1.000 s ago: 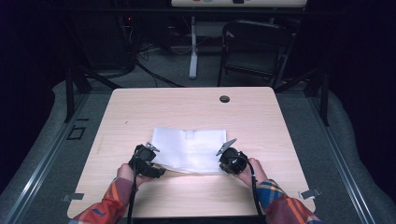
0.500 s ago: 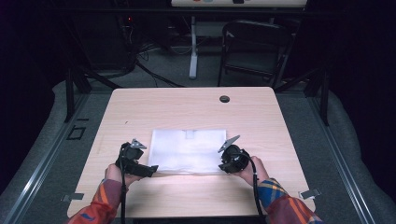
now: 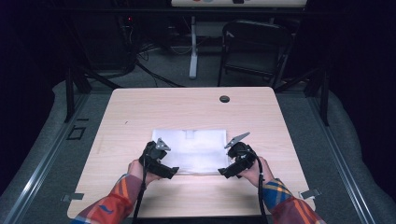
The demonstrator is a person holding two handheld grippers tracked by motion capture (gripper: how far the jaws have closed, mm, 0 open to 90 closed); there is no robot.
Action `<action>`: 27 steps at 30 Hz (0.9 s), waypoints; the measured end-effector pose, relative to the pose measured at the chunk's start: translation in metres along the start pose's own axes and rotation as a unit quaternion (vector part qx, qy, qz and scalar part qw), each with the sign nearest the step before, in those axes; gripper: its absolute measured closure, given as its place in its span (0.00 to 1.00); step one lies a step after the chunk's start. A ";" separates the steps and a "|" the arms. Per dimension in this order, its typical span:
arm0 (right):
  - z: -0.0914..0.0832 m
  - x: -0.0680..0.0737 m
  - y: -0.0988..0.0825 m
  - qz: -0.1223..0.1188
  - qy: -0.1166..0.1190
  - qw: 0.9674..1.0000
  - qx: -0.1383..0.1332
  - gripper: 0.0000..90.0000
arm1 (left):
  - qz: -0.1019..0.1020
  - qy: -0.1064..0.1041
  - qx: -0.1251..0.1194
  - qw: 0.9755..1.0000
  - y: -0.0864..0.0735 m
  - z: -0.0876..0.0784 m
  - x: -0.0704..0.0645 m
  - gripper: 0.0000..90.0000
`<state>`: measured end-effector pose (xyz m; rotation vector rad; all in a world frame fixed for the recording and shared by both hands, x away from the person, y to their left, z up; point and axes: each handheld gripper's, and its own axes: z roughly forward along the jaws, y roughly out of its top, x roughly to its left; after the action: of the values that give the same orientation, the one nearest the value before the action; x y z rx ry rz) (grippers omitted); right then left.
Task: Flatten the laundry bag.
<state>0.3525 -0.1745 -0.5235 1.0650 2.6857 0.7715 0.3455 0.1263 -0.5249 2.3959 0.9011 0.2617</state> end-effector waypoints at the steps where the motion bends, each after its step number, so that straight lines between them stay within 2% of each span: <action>1: 0.000 0.000 0.000 0.003 0.003 1.000 -0.002 0.06 | 0.008 -0.003 0.001 1.000 0.002 0.003 -0.002 0.14; 5: 0.001 0.000 0.000 -0.002 0.005 1.000 0.005 0.08 | 0.042 -0.013 0.010 0.999 0.008 0.013 -0.013 0.21; 8: 0.001 0.001 0.000 -0.002 0.009 1.000 0.006 0.12 | 0.063 -0.015 0.019 0.998 0.013 0.020 -0.021 0.31; 9: 0.001 0.001 0.000 -0.002 0.009 1.000 0.006 0.12 | 0.067 -0.019 0.021 0.997 0.014 0.022 -0.022 0.31; 14: 0.002 0.000 -0.001 0.001 0.013 1.000 0.005 0.15 | 0.082 -0.011 0.037 0.996 0.018 0.032 -0.025 0.45; 15: 0.002 0.000 -0.001 0.004 0.015 1.000 0.002 0.15 | 0.085 -0.018 0.039 0.995 0.018 0.034 -0.025 0.48; 19: 0.005 0.000 -0.002 -0.001 0.019 1.000 0.014 0.16 | 0.094 -0.021 0.049 0.994 0.019 0.041 -0.028 0.60; 20: 0.006 0.001 -0.003 -0.001 0.022 1.000 0.014 0.17 | 0.101 -0.022 0.054 0.993 0.018 0.042 -0.029 0.67; 21: 0.006 0.001 -0.003 -0.001 0.022 1.000 0.014 0.17 | 0.106 -0.018 0.060 0.992 0.018 0.044 -0.029 0.67; 22: 0.006 0.001 -0.003 -0.002 0.024 1.000 0.016 0.17 | 0.112 -0.016 0.067 0.991 0.018 0.046 -0.030 0.73; 24: 0.006 0.000 -0.003 -0.004 0.022 1.000 0.018 0.18 | 0.120 -0.016 0.066 0.990 0.016 0.048 -0.030 0.74; 27: 0.004 0.000 -0.003 0.000 0.013 1.000 0.016 0.19 | 0.125 -0.010 0.063 0.990 0.016 0.049 -0.030 0.79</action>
<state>0.3524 -0.1746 -0.5288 1.0685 2.7296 0.7486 0.3489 0.0753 -0.5556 2.6255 0.6218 0.2825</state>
